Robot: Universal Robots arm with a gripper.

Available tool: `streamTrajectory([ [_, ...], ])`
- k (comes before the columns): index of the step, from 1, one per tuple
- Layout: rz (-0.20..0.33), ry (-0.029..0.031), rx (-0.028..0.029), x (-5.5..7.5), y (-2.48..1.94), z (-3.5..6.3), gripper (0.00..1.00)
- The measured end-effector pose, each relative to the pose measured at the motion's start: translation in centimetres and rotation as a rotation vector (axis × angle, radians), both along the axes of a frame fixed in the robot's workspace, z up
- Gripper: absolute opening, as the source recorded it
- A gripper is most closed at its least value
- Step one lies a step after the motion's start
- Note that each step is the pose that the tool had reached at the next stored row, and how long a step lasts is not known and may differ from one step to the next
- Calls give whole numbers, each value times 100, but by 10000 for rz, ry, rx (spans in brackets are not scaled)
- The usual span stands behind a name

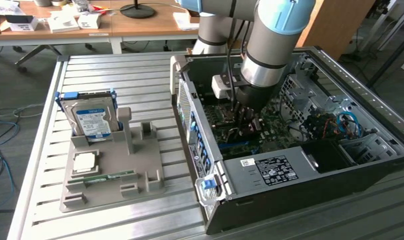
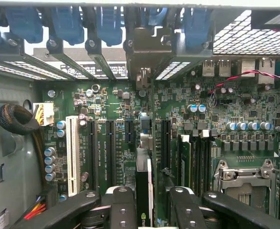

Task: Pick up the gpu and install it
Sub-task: 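Insert the gpu into the slot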

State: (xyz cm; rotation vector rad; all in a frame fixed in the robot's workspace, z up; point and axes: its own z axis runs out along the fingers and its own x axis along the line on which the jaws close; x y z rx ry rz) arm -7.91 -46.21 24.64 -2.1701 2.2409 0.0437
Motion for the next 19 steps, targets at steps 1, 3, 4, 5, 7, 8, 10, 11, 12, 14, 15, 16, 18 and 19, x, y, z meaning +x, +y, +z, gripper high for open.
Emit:
streamTrajectory([
  [1,0,1,-3,0,0,6,34],
  [3,0,-1,1,0,0,21,34],
  [4,0,-1,1,0,0,32,34],
  [5,-1,0,1,0,0,43,34],
  [7,-1,-1,1,0,0,66,34],
  [8,0,-1,1,0,0,79,34],
  [10,0,0,1,0,0,104,34],
  [11,0,-1,1,0,0,116,34],
  [12,0,-1,1,0,0,128,34],
  [14,1,-1,2,1,2,142,34],
  [15,2,-1,2,1,3,152,34],
  [16,2,-1,1,1,3,165,34],
  [18,1,-1,1,1,4,186,34],
  [19,-1,-1,1,1,4,195,34],
])
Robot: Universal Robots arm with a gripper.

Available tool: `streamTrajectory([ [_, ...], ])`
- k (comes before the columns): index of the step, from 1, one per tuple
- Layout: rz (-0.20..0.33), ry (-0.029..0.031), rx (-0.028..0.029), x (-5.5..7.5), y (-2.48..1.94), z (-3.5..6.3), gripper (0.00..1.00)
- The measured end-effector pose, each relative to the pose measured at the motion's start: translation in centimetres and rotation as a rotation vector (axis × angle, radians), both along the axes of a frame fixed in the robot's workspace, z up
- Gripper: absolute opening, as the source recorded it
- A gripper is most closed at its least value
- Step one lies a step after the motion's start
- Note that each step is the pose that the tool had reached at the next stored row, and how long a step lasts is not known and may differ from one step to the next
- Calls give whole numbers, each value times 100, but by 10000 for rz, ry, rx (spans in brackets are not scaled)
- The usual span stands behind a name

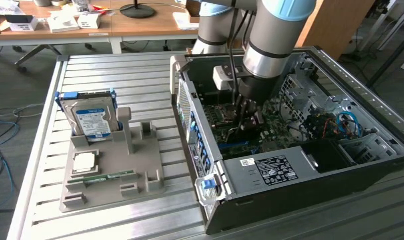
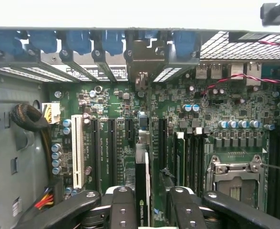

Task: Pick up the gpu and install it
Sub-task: 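Insert the gpu into the slot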

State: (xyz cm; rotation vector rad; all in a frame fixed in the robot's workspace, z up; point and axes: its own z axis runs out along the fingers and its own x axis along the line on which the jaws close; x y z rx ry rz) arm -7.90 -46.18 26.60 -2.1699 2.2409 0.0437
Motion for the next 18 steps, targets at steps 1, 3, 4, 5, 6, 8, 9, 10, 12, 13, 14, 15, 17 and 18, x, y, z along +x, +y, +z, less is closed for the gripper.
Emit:
streamTrajectory([
  [1,-1,0,0,0,0,10,34],
  [3,0,0,0,1,0,36,34],
  [4,0,0,-1,1,0,54,34],
  [5,0,0,0,1,1,71,34],
  [6,1,0,0,2,1,87,34],
  [8,1,0,0,2,1,115,34],
  [9,1,0,0,1,1,126,34],
  [10,1,0,-1,2,2,135,34],
  [12,1,1,-1,1,3,155,34],
  [13,1,0,0,1,3,170,34],
  [14,1,0,-1,1,3,184,34],
  [15,1,1,-1,1,3,198,34],
  [17,1,1,-1,1,4,223,34],
  [18,1,1,-1,1,4,234,34],
])
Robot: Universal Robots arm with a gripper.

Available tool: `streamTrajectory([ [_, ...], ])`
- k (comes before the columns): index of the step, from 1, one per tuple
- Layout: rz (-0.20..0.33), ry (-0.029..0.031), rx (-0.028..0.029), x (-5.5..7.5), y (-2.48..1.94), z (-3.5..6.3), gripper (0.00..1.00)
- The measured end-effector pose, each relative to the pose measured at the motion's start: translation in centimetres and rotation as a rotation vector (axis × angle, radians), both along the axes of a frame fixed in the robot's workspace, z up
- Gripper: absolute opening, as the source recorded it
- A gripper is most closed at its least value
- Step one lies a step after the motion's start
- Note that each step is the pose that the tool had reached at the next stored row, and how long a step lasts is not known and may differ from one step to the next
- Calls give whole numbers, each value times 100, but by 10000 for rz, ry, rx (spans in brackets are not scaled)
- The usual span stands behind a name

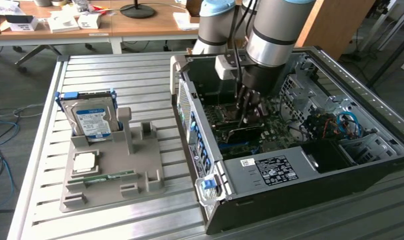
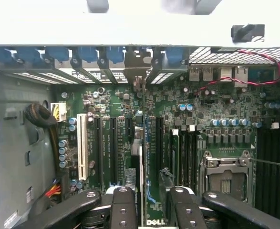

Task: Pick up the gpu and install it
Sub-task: 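Insert the gpu into the slot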

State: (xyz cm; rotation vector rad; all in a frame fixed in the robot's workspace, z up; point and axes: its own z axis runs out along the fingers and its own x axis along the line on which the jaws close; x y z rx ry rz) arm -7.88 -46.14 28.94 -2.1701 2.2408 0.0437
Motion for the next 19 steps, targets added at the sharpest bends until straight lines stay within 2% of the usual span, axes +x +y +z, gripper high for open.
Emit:
streamTrajectory([
  [5,0,-1,1,0,2,56,34],
  [12,-1,-1,0,1,2,203,34],
  [19,0,0,-1,2,2,292,34],
])
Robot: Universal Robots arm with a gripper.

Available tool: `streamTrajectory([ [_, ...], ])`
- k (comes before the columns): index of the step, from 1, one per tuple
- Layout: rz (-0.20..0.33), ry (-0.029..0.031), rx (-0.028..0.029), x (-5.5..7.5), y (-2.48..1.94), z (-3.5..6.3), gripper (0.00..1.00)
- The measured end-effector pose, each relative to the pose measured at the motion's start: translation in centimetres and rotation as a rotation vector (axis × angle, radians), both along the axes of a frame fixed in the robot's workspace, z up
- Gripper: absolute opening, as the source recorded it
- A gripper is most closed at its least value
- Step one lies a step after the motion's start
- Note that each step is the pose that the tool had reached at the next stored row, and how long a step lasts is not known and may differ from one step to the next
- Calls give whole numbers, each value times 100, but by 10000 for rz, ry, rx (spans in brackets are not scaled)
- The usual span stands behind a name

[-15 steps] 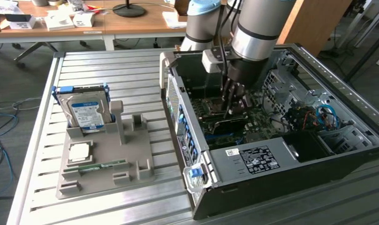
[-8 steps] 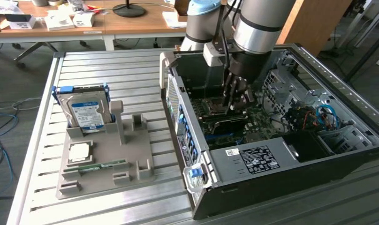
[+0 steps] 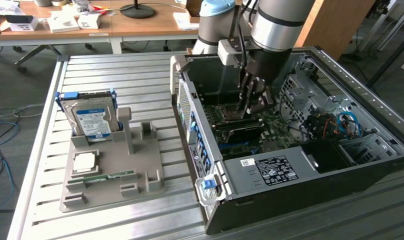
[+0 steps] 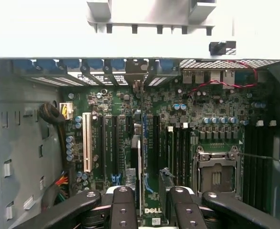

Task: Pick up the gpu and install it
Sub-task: 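Insert the gpu into the slot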

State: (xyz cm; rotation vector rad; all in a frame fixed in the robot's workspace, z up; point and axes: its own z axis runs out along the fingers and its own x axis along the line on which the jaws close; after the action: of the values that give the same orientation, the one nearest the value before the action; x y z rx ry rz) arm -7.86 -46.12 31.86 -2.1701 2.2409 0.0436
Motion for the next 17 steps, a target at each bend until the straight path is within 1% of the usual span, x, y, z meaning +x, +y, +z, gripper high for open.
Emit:
streamTrajectory([
  [7,-1,0,0,0,0,118,34],
  [17,0,0,0,0,0,255,34],
])
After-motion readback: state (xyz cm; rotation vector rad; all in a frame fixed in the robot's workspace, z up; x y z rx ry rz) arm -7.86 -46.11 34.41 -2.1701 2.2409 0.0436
